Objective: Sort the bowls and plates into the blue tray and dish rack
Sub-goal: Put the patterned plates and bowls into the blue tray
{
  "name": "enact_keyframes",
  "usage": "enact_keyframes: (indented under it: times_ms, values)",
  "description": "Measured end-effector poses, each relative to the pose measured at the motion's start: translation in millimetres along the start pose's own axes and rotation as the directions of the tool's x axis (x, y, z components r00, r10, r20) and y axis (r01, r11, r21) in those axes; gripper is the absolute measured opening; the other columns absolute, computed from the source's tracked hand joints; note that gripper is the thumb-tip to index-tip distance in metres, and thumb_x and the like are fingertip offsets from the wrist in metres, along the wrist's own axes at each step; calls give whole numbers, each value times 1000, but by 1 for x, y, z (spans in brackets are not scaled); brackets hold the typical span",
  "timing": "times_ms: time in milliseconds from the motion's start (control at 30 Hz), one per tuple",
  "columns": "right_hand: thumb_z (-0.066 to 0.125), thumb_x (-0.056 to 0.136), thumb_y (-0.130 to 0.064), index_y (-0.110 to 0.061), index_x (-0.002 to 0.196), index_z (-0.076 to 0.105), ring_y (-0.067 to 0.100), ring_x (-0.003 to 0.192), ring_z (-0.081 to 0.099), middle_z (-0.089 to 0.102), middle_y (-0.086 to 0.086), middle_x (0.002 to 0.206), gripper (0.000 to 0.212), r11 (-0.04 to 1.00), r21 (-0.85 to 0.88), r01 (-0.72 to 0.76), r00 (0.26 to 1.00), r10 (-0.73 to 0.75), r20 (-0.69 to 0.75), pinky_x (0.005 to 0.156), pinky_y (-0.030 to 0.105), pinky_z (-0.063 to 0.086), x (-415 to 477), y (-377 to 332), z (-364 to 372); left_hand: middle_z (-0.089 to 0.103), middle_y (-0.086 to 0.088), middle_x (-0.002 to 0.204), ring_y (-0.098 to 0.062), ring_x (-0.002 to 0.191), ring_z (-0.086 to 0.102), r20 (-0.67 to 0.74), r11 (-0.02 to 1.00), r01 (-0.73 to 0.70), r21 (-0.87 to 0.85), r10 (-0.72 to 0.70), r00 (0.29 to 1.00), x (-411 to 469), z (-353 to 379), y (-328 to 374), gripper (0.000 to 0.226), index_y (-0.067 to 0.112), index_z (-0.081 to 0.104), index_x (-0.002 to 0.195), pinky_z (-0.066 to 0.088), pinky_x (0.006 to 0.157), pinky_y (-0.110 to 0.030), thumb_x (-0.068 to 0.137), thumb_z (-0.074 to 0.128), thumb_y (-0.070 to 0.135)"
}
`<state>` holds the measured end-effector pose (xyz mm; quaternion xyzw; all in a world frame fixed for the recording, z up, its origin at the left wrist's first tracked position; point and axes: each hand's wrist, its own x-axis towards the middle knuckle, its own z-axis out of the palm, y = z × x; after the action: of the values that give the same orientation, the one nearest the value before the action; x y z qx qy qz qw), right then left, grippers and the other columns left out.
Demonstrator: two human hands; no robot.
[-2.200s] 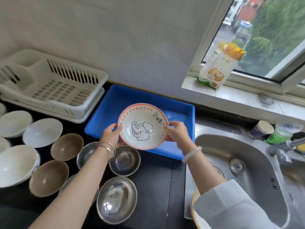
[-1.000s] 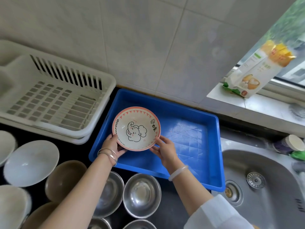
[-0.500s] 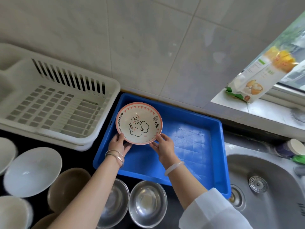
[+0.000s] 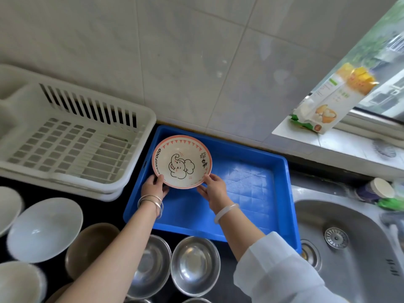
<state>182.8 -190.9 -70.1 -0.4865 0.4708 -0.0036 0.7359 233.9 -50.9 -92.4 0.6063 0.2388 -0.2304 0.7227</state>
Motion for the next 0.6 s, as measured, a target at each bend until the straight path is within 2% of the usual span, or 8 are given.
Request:
enact_keyframes:
  times_ms: [100, 167, 233, 333, 367, 433, 500, 600]
  values:
    - [53, 95, -15, -5, 125, 53, 21, 78, 65, 66, 15, 110, 31, 998, -50, 25, 999, -23, 38, 64, 22, 54, -5, -1, -5, 57, -12, 102, -27, 93, 58, -21, 990, -33, 138, 36, 999, -7, -1, -1, 23, 1, 57, 111, 49, 85, -35, 94, 45, 9]
    - [55, 94, -14, -6, 124, 53, 22, 76, 62, 66, 10, 98, 31, 996, -76, 50, 997, -46, 57, 65, 25, 52, -10, -1, -10, 60, -13, 82, -25, 75, 59, -33, 939, -37, 343, 51, 998, -16, -1, -3, 17, 3, 58, 83, 49, 70, -30, 92, 47, 11]
    - [54, 94, -15, -8, 124, 52, 23, 79, 60, 63, 8, 99, 31, 993, -98, 70, 996, -64, 67, 70, 28, 53, -18, -1, -19, 53, -16, 62, -25, 56, 49, -67, 858, -43, 512, 90, 994, -30, 0, -5, 32, 8, 44, 59, 37, 53, -28, 91, 47, 14]
    - [46, 96, -14, -12, 125, 51, 23, 83, 63, 60, 7, 110, 29, 982, -147, 115, 992, -106, 72, 70, 26, 54, -34, 0, -41, 59, -34, 87, -41, 77, 59, -48, 829, -94, 551, 144, 988, -55, 6, -9, 28, -2, 50, 70, 48, 68, -43, 89, 42, 16]
    - [45, 97, -15, -13, 124, 52, 22, 81, 63, 60, 7, 110, 28, 979, -157, 133, 990, -123, 74, 68, 25, 53, -40, 1, -50, 63, -31, 94, -42, 88, 61, -40, 822, -116, 558, 166, 985, -63, 9, -11, 26, -2, 57, 81, 50, 77, -47, 89, 42, 18]
    - [43, 98, -18, -13, 119, 54, 20, 75, 63, 61, 7, 108, 25, 966, -193, 170, 985, -158, 75, 65, 25, 51, -54, 2, -71, 66, -23, 95, -38, 91, 62, 18, 800, -166, 576, 190, 982, -82, 16, -18, 25, 6, 63, 94, 51, 82, -48, 89, 42, 20]
    - [42, 98, -19, -14, 115, 56, 18, 72, 62, 61, 7, 106, 22, 940, -269, 212, 977, -199, 75, 62, 24, 48, -68, 4, -96, 60, -17, 85, -35, 82, 60, 97, 782, -221, 583, 203, 974, -102, 28, -29, 19, 14, 61, 82, 50, 82, -48, 88, 44, 18]
    - [45, 96, -18, -18, 109, 59, 18, 78, 63, 64, 8, 108, 19, 868, -414, 274, 958, -282, 44, 65, 26, 48, -89, 12, -147, 65, -16, 87, -37, 91, 64, 209, 756, -239, 610, 137, 968, -132, 48, -55, 17, 22, 60, 77, 52, 87, -45, 87, 48, 15]
